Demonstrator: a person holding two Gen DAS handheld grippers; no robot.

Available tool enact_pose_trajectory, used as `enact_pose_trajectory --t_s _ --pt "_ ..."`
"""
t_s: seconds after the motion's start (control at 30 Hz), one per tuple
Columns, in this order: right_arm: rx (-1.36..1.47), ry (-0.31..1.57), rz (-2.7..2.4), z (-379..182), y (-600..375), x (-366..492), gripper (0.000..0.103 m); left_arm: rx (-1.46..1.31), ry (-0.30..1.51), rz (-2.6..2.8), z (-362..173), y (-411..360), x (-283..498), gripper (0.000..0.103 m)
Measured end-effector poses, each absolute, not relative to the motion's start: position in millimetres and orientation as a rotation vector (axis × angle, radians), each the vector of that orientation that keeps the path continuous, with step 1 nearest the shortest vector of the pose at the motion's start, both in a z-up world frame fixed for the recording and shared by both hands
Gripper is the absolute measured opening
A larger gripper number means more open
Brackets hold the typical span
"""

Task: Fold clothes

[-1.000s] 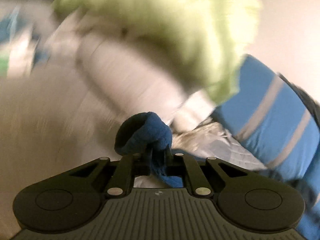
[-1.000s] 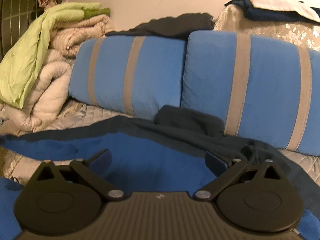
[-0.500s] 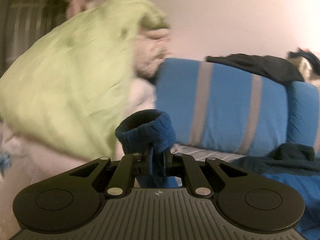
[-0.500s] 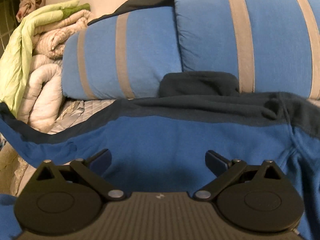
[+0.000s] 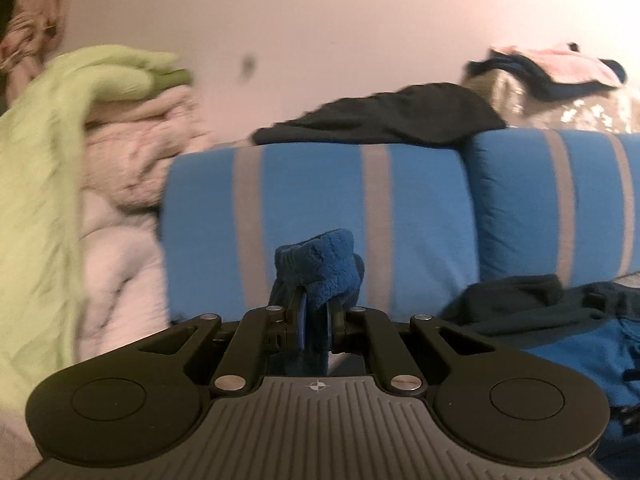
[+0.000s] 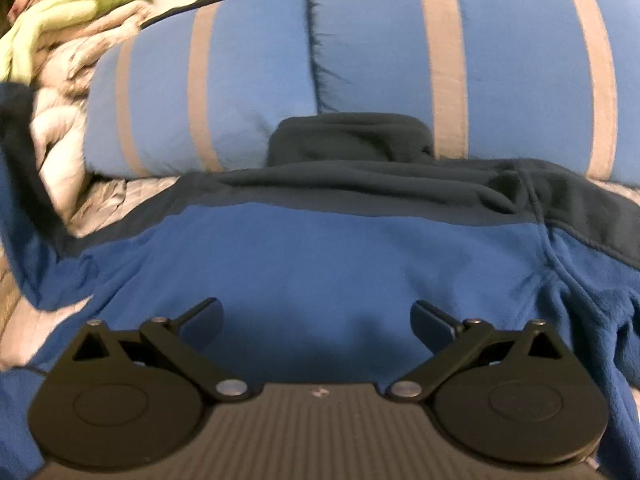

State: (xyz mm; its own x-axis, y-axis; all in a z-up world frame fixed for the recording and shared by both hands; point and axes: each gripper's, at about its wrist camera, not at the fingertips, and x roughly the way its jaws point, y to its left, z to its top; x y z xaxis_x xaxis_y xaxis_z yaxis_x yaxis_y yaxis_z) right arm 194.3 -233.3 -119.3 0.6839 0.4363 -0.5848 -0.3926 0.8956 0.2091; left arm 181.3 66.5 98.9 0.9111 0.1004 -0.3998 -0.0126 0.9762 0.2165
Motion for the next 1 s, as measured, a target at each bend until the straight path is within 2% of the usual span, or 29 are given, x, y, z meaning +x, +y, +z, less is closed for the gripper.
enact_pose_trajectory --t_s 0.4,0.47,0.5,0.53,0.57,0.6,0.63,0.77,1.0 --pt "0.06 0.67 0.468 -117.7 -229.4 193.3 0.103 0.432 0.483 -0.09 73.9 -46.5 216.0 0.009" --pt "0.05 0.667 0.474 -117.7 -227.8 192.1 0.103 0.476 0.526 -0.14 61.7 -67.6 217.8 0.013" --pt "0.046 0.665 0.477 -117.7 -227.2 191.6 0.103 0.49 0.551 -0.179 53.8 -76.6 218.6 0.017" --pt "0.041 0.663 0.48 -117.7 -226.8 191.1 0.103 0.499 0.581 -0.237 43.5 -84.1 218.9 0.035" --pt "0.037 0.662 0.482 -117.8 -226.2 190.8 0.103 0.504 0.609 -0.304 32.6 -90.5 218.6 0.061" --pt "0.033 0.663 0.485 -117.9 -225.3 190.7 0.103 0.51 0.626 -0.375 21.4 -96.0 216.7 0.072" --pt "0.029 0.663 0.486 -118.0 -224.6 190.7 0.103 0.516 0.625 -0.435 11.4 -99.5 212.2 0.079" --pt "0.013 0.666 0.485 -118.7 -223.2 189.6 0.103 0.536 0.645 -0.467 -8.4 -96.8 202.6 0.079" --pt "-0.041 0.633 0.493 -115.9 -215.8 184.0 0.103 0.445 0.622 -0.406 4.8 -32.0 185.9 0.079"
